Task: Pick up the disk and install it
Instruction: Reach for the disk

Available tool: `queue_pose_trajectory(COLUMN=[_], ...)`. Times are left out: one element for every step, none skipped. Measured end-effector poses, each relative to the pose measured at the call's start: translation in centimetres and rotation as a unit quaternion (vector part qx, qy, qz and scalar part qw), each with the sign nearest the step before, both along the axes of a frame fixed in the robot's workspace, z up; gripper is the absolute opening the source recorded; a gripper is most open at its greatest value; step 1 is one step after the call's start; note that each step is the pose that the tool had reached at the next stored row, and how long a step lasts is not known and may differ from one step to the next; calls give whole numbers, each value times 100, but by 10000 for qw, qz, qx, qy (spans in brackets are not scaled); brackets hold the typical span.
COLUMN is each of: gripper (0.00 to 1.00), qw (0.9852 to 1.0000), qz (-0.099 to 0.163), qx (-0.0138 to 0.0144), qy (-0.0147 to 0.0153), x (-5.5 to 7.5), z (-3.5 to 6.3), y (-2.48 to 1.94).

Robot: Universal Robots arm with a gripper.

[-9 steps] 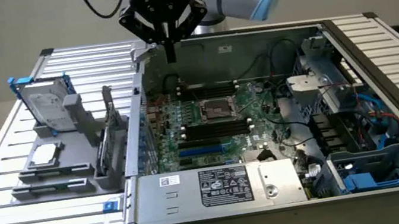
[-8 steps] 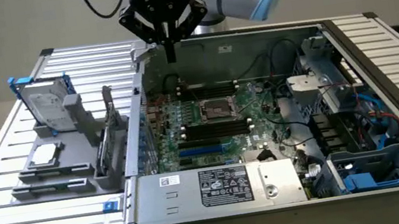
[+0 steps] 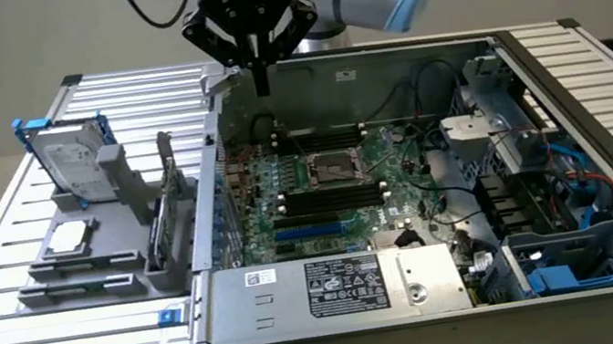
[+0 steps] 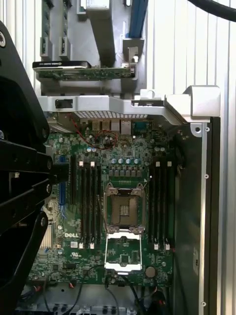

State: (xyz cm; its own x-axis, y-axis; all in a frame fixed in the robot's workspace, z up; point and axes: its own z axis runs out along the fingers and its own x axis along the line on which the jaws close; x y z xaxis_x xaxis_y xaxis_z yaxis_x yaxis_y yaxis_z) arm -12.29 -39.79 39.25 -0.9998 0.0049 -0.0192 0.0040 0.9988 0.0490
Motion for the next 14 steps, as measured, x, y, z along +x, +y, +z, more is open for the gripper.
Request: queue_pose_trajectory(gripper=[11,11,11,11,11,11,11,11,11,11,11,11,11,11], qw=[10000,10000,10000,10000,10000,10000,10000,10000,10000,10000,10000,10000,10000,10000], qz=[-1,-1,-1,-1,-1,-1,-1,-1,-1,-1,-1,-1,-1,-1], qx=[-1,-1,-1,-1,-1,-2,-1,-2,-2,-2,-2,-3,-3,-3], qy=[1,1,2,1,2,2,1,2,1,2,1,1,1,1], x=[-43,-89,-134,-180,-224,-269,-316,-362,-405,-450,-495,-540,-587,-634], z=[-1,-6,-12,-20,-27,-34,-42,-50,-57,-63,-70,-76,-83,-91], y=[21,43,67,92,116,142,168,195,220,244,268,294,320,346])
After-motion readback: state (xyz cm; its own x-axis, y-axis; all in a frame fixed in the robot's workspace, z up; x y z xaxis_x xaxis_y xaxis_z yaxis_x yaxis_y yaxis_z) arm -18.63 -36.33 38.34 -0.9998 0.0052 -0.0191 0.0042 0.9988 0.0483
